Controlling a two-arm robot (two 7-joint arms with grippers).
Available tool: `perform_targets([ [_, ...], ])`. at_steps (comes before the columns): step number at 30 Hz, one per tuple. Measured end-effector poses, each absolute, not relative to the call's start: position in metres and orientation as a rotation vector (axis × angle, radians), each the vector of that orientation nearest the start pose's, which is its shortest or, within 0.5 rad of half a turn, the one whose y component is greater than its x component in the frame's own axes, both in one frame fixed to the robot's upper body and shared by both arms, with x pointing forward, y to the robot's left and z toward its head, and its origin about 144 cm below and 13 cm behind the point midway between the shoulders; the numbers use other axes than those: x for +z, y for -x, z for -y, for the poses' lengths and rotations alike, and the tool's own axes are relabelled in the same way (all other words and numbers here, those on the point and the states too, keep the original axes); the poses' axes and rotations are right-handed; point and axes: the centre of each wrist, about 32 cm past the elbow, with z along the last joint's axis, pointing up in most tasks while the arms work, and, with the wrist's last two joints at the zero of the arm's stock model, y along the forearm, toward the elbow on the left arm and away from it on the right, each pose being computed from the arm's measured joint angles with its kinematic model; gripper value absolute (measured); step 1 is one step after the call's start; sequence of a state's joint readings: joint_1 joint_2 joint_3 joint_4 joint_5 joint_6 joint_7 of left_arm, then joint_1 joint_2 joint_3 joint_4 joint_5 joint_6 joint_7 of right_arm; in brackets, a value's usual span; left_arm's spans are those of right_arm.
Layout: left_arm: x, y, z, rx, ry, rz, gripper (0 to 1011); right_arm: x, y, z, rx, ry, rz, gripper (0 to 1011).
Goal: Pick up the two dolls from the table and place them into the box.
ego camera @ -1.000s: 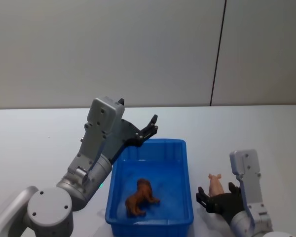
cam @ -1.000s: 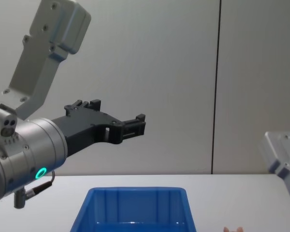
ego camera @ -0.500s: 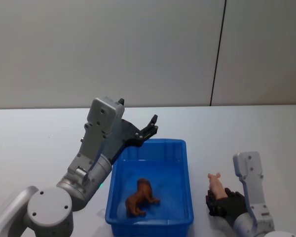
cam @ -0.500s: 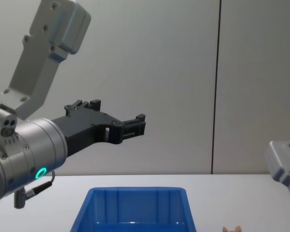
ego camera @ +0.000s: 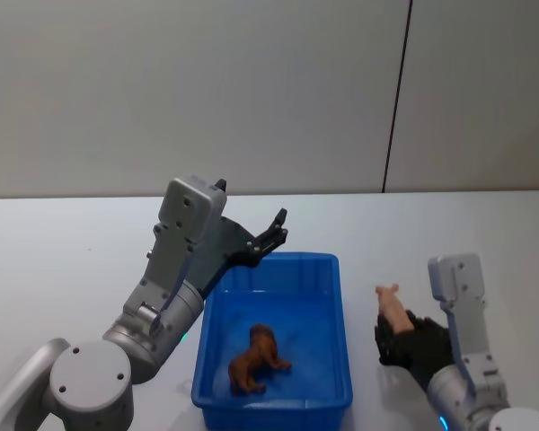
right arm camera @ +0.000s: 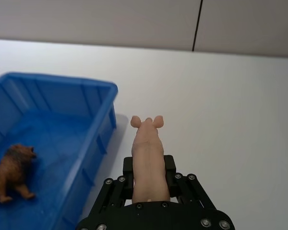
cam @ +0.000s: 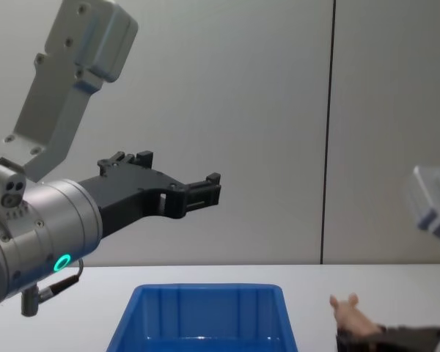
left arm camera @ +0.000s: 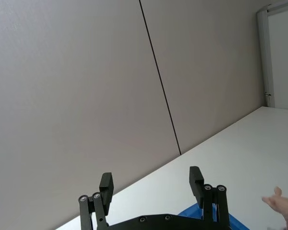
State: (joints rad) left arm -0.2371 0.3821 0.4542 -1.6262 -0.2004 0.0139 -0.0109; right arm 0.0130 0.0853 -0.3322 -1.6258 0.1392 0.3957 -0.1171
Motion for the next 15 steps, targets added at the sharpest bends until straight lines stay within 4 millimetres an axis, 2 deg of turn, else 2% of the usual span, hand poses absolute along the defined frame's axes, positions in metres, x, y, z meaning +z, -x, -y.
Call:
perform_targets([
  [15,1.204,-0.492,-0.198,1.124,-0.061,0.268,1001,1.177,-0.459,0.15,-1.195,0.177,-0.101,361],
])
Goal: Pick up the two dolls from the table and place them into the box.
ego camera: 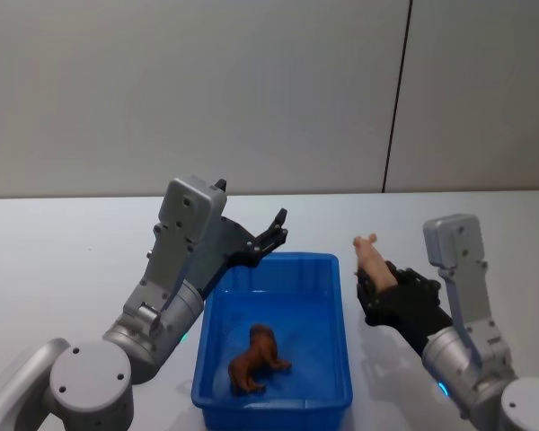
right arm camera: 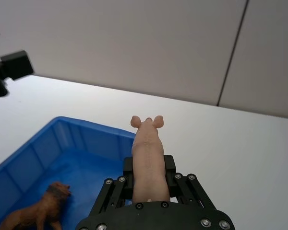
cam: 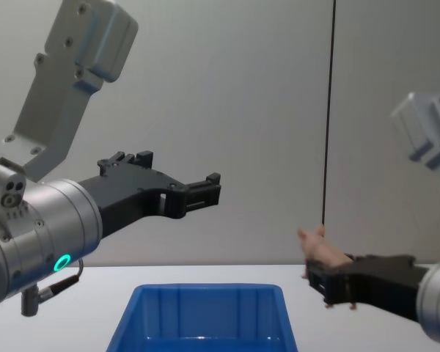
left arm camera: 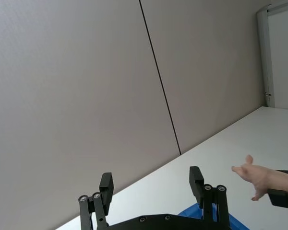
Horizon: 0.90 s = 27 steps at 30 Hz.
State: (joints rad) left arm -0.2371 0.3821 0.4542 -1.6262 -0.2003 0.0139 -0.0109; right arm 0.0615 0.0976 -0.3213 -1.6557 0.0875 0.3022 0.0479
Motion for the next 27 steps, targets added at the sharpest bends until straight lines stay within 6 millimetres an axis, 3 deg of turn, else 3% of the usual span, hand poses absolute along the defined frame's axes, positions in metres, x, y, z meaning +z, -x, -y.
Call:
perform_targets([
  [12,1.204,-0.492,-0.198,1.124,-0.061,0.268,1001,1.181,-0.484,0.15,-1.047,0.151,-0.071,360],
  [17,1.204,-0.492,-0.198,1.124,-0.061,0.268,1001,1.178,-0.507,0.145,-0.953,0.155,-0.085,533],
  [27,1.204,-0.492,-0.198,1.124,-0.061,0.268,1001,1.174,-0.529,0.141,-0.895,0.157,-0.096,843],
])
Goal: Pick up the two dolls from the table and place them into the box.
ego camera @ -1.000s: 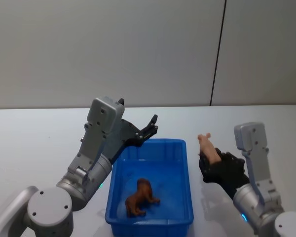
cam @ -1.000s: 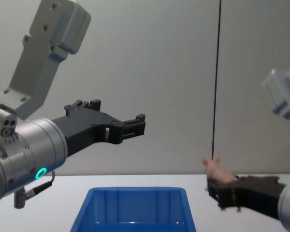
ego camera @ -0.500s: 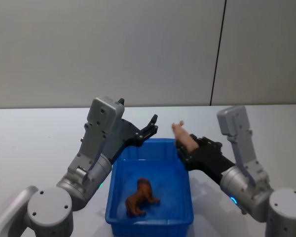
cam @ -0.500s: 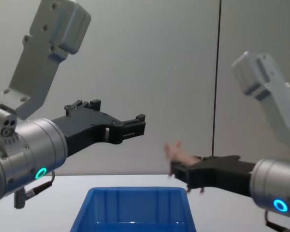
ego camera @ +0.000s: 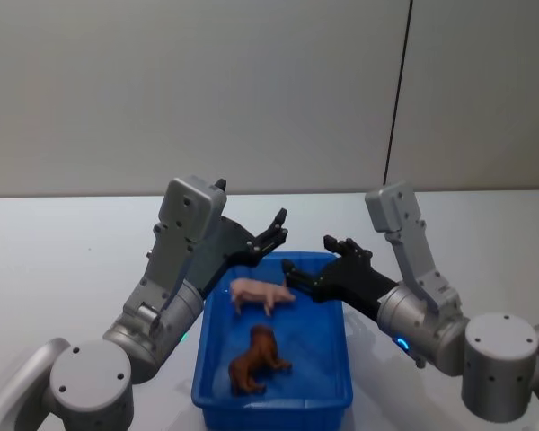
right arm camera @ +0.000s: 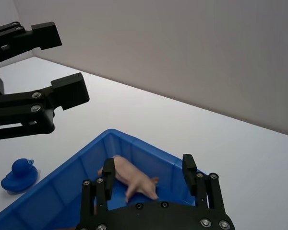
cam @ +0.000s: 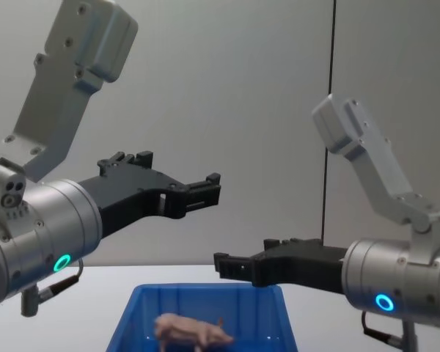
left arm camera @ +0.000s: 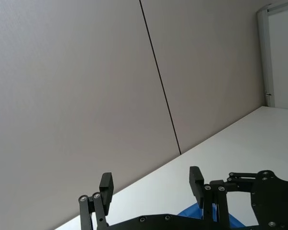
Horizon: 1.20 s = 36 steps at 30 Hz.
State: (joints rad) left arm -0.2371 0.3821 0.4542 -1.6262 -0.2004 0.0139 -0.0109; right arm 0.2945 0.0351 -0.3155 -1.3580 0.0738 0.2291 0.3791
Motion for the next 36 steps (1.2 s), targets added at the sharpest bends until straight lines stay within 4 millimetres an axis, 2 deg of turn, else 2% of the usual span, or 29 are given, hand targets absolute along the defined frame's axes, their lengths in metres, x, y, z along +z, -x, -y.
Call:
perform_targets([
  [6,1.204,-0.492,-0.198,1.124,-0.061,0.268,1001,1.174,-0.532,0.143,-0.9,0.151,-0.093,999],
  [13,1.204,-0.492,-0.198,1.124,-0.061,0.268,1001,1.175,-0.53,0.151,-0.935,0.139,-0.089,1001],
  [22,1.204,-0.492,-0.198,1.124,-0.061,0.268,1001,1.176,-0.515,0.164,-1.005,0.119,-0.093,1001],
  [36,1.204,-0.492,-0.198,1.124,-0.061,0.268,1001,1.176,-0.502,0.174,-1.049,0.109,-0.102,1001],
])
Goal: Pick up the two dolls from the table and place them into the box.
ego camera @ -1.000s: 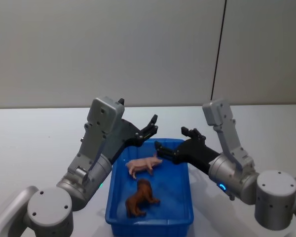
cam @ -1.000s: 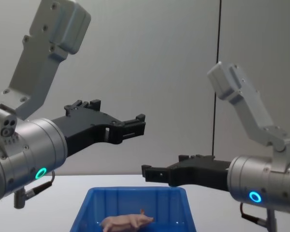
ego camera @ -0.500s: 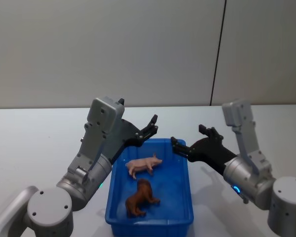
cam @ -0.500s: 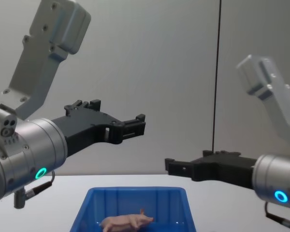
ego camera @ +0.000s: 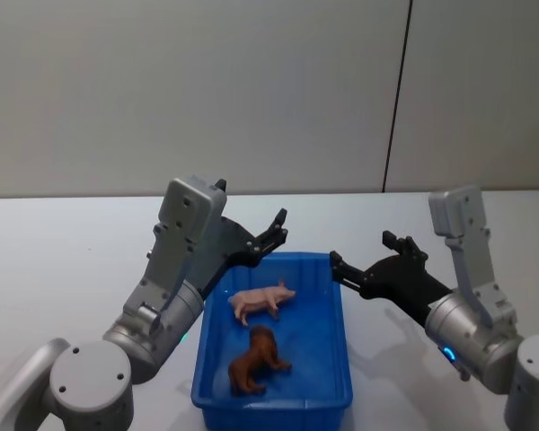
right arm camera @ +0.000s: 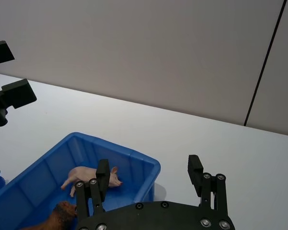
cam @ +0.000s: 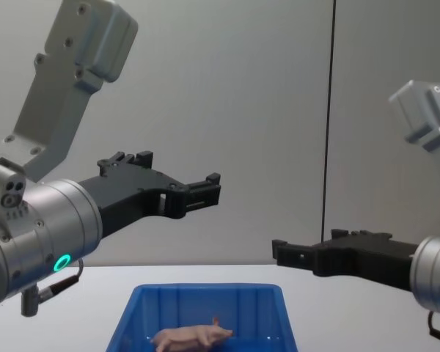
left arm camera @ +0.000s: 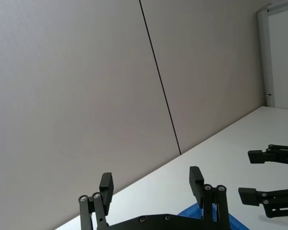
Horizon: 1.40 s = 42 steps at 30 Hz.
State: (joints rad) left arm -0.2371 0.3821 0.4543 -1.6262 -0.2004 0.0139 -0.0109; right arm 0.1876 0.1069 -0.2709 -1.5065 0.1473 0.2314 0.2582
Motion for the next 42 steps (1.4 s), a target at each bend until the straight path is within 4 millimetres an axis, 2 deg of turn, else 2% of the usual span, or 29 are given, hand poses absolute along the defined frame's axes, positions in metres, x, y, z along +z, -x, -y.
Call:
perform_targets([
  [14,1.206,-0.487,-0.207,1.151,-0.084,0.238,1001,1.177,-0.497,0.177,-1.063,0.107,-0.105,1001],
  [42,1.203,-0.461,-0.254,1.282,-0.181,0.038,1001,1.177,-0.495,0.179,-1.07,0.106,-0.105,1001],
])
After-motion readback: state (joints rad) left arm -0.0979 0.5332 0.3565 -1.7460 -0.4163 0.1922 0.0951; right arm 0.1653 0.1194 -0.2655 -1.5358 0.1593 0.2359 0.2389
